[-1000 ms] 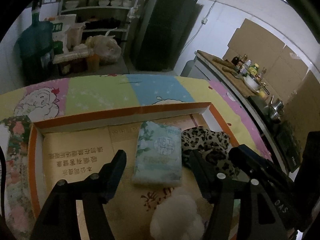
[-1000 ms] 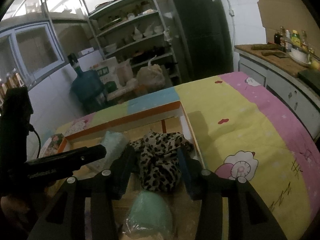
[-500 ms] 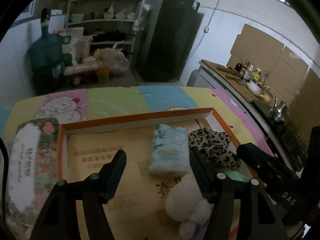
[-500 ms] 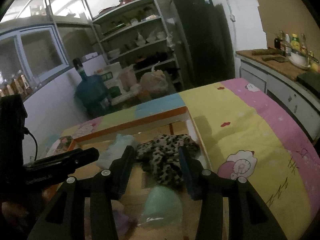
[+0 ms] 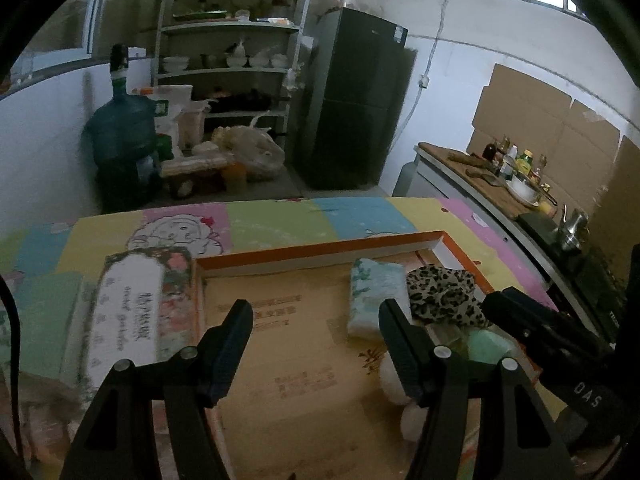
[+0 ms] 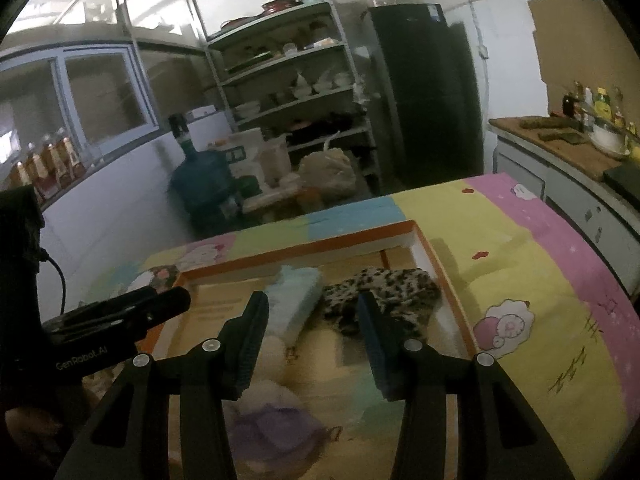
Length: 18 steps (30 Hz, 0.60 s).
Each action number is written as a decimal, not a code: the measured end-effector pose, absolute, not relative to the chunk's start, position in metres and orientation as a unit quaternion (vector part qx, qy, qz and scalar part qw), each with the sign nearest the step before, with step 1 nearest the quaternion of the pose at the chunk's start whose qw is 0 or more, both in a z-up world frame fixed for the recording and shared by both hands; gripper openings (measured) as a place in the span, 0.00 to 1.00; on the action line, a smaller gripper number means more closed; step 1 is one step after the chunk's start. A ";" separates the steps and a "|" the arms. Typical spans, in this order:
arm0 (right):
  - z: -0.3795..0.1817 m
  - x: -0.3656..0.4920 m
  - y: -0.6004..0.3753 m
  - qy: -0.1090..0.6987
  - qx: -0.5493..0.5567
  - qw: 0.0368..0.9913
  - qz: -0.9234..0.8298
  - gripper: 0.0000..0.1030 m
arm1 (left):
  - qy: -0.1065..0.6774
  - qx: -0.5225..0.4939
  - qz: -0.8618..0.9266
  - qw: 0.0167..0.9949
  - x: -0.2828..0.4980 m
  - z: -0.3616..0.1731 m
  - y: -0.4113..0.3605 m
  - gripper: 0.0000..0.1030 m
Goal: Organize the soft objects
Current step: 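Open both tools to drop the tissue pack and scrunchie in the tray, then move both tools back toward the floral scrunchie and pink bag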
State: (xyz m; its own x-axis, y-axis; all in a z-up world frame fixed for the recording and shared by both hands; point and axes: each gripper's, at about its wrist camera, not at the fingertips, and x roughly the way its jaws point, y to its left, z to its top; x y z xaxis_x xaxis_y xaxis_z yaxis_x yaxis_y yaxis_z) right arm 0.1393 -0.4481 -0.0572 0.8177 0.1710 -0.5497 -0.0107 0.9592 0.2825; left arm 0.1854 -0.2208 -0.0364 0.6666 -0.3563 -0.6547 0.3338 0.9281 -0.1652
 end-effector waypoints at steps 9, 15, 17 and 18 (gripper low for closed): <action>-0.048 0.131 -0.426 0.294 0.122 0.947 0.055 0.47 | 0.348 -0.019 -0.178 0.920 0.170 -0.027 -0.198 0.63; -0.039 0.123 -0.410 0.288 0.111 0.949 0.063 0.47 | 0.339 -0.024 -0.170 0.925 0.160 -0.022 -0.182 0.63; -0.036 0.120 -0.404 0.286 0.107 0.950 0.067 0.47 | 0.336 -0.026 -0.167 0.927 0.157 -0.020 -0.175 0.63; -0.035 0.118 -0.400 0.285 0.105 0.950 0.069 0.47 | 0.334 -0.026 -0.165 0.928 0.156 -0.020 -0.172 0.63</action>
State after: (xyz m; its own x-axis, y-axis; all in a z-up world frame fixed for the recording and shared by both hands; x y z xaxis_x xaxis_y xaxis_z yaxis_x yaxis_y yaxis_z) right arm 0.1185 -0.4002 -0.0346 0.8283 0.1905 -0.5268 -0.0707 0.9684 0.2391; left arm 0.1555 -0.1716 -0.0198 0.7225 -0.3229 -0.6114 0.2880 0.9444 -0.1584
